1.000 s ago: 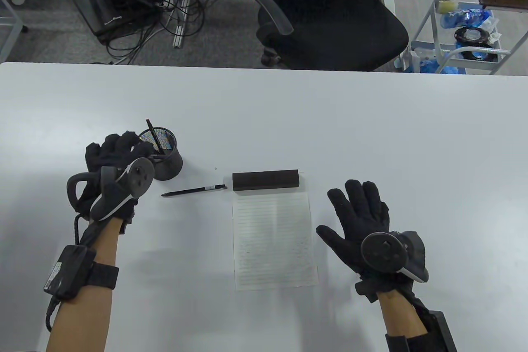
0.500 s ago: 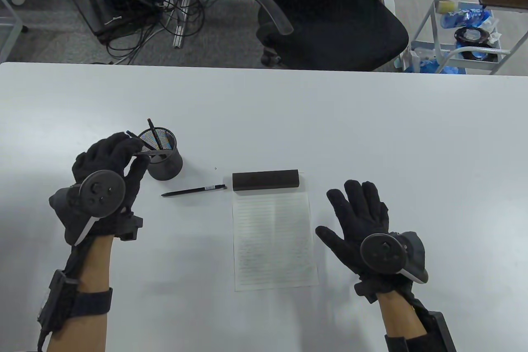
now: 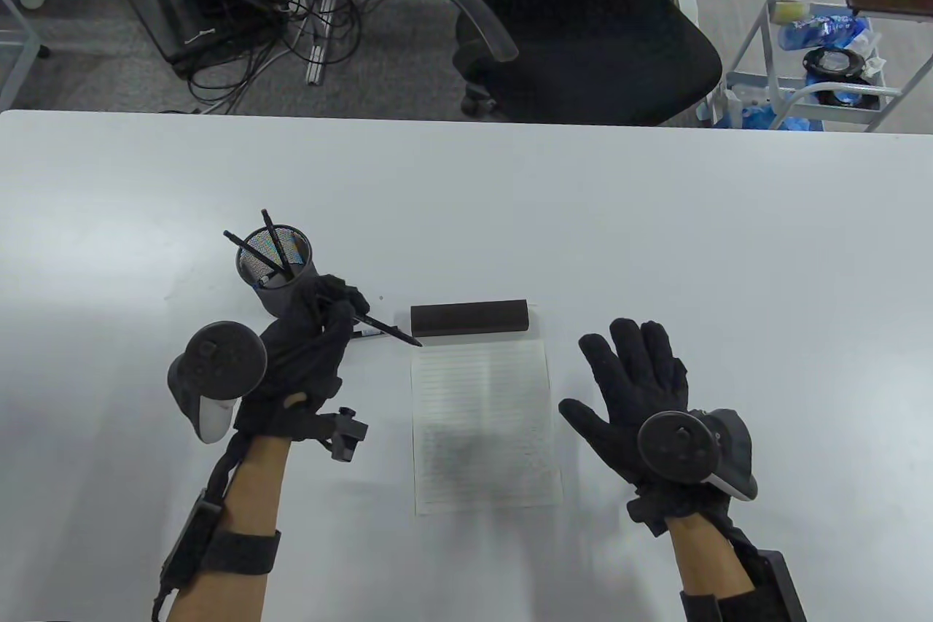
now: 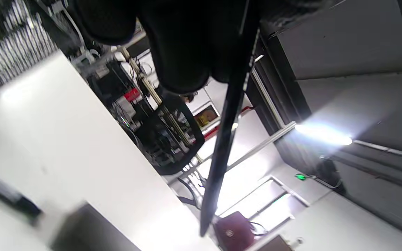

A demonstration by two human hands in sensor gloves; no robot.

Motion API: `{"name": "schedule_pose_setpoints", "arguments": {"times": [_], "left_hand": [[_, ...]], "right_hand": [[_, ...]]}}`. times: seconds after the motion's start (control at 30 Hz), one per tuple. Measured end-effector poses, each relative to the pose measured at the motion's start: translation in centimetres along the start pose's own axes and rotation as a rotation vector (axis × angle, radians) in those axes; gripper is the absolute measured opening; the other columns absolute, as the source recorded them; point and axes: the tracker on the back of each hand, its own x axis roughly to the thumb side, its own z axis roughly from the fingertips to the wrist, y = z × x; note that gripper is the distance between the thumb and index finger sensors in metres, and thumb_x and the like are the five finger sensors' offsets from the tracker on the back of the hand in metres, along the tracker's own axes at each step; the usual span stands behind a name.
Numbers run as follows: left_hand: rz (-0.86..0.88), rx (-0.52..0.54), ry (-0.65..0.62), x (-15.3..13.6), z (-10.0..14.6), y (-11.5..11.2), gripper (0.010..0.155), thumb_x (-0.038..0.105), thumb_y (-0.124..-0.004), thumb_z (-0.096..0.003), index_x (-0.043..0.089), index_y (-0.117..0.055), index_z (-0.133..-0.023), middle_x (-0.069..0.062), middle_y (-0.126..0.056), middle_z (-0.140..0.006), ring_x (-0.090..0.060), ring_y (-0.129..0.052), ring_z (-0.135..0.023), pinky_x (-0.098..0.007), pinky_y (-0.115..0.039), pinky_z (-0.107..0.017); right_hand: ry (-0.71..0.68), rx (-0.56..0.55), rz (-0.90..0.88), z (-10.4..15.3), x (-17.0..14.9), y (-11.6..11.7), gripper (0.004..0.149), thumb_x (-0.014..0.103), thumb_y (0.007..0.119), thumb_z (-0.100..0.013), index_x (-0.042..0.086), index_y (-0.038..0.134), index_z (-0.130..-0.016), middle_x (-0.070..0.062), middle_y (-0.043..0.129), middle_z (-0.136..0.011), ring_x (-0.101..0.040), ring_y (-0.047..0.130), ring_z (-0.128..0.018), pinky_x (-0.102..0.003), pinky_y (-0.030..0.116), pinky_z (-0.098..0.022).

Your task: Press to extend mechanical pencil leads

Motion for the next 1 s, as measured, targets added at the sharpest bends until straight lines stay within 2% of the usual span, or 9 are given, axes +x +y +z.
{"name": "schedule_pose_setpoints", "arguments": {"times": [0.13, 0.2, 0.27, 0.37, 0.43, 0.53, 0.7, 0.83, 1.0], "left_hand": [[0.350, -0.134, 0.005, -0.6, -0.3, -3.1, 0.050, 0.046, -0.060, -0.0590, 0.034, -0.054, -0.107, 0.012, -0.078, -0.099, -0.013, -0.089, -0.091, -0.053, -0.068, -0.076], [0.541, -0.152, 0.025, -0.9, -0.2, -4.5, 0.050, 0.045, -0.057, -0.0576, 0.043, -0.053, -0.107, 0.016, -0.073, -0.100, -0.012, -0.087, -0.094, -0.051, -0.069, -0.077], [0.731, -0.225, 0.015, -1.1, -0.2, -6.0, 0.050, 0.046, -0.054, -0.0563, 0.049, -0.053, -0.106, 0.018, -0.068, -0.100, -0.010, -0.083, -0.096, -0.048, -0.068, -0.080], [0.889, -0.315, -0.010, -1.0, 0.0, -7.7, 0.048, 0.051, -0.047, -0.0554, 0.052, -0.051, -0.103, 0.019, -0.066, -0.096, -0.005, -0.080, -0.075, -0.042, -0.067, -0.078], [0.971, -0.347, -0.038, -1.2, 0.2, -8.4, 0.047, 0.058, -0.041, -0.0553, 0.048, -0.054, -0.099, 0.018, -0.068, -0.091, -0.007, -0.078, -0.071, -0.042, -0.064, -0.076], [1.044, -0.348, -0.045, -1.7, 0.5, -8.9, 0.049, 0.066, -0.041, -0.0554, 0.040, -0.067, -0.088, 0.014, -0.075, -0.082, -0.012, -0.079, -0.064, -0.044, -0.063, -0.073], [1.087, -0.345, -0.033, -2.6, 0.8, -9.4, 0.051, 0.074, -0.045, -0.0575, 0.036, -0.074, -0.075, 0.012, -0.080, -0.072, -0.014, -0.081, -0.057, -0.045, -0.066, -0.069], [1.050, -0.329, -0.017, -2.9, 1.0, -9.6, 0.045, 0.068, -0.048, -0.0587, 0.034, -0.077, -0.064, 0.010, -0.083, -0.062, -0.017, -0.083, -0.051, -0.048, -0.068, -0.068], [1.111, -0.352, 0.004, -3.3, 1.2, -10.3, 0.049, 0.072, -0.047, -0.0578, 0.034, -0.077, -0.067, 0.010, -0.083, -0.064, -0.016, -0.083, -0.052, -0.047, -0.068, -0.068]], "right_hand": [[0.001, 0.002, 0.001, 0.0, 0.0, 0.0, 0.080, 0.063, 0.057, -0.056, 0.021, 0.037, -0.121, -0.034, 0.032, -0.123, -0.065, 0.020, -0.105, -0.084, 0.037, -0.063], [0.001, 0.002, 0.002, 0.0, -0.1, 0.0, 0.080, 0.063, 0.057, -0.056, 0.021, 0.038, -0.121, -0.034, 0.033, -0.123, -0.065, 0.020, -0.105, -0.084, 0.037, -0.063], [0.002, 0.003, 0.000, 0.0, -0.1, 0.0, 0.080, 0.063, 0.057, -0.056, 0.021, 0.037, -0.121, -0.034, 0.032, -0.123, -0.065, 0.020, -0.105, -0.084, 0.037, -0.063], [0.002, 0.003, 0.001, 0.0, -0.1, 0.0, 0.080, 0.063, 0.057, -0.056, 0.021, 0.037, -0.121, -0.034, 0.032, -0.123, -0.065, 0.020, -0.105, -0.084, 0.037, -0.063], [0.002, 0.004, 0.000, -0.1, -0.1, 0.0, 0.080, 0.063, 0.057, -0.056, 0.021, 0.037, -0.121, -0.034, 0.032, -0.123, -0.065, 0.020, -0.105, -0.084, 0.037, -0.063], [0.002, 0.004, 0.000, -0.1, -0.1, 0.0, 0.080, 0.063, 0.057, -0.056, 0.021, 0.037, -0.121, -0.034, 0.032, -0.123, -0.065, 0.020, -0.105, -0.084, 0.036, -0.063], [0.005, 0.006, 0.000, -0.1, -0.1, 0.0, 0.080, 0.063, 0.057, -0.056, 0.021, 0.037, -0.121, -0.034, 0.032, -0.123, -0.065, 0.020, -0.105, -0.084, 0.037, -0.063], [0.007, 0.005, 0.000, -0.1, -0.1, 0.0, 0.080, 0.063, 0.057, -0.056, 0.021, 0.038, -0.121, -0.034, 0.032, -0.123, -0.065, 0.020, -0.105, -0.084, 0.037, -0.063], [0.007, 0.008, 0.000, -0.1, -0.1, 0.0, 0.080, 0.063, 0.057, -0.056, 0.021, 0.038, -0.121, -0.034, 0.032, -0.123, -0.065, 0.020, -0.105, -0.084, 0.037, -0.063]]}}
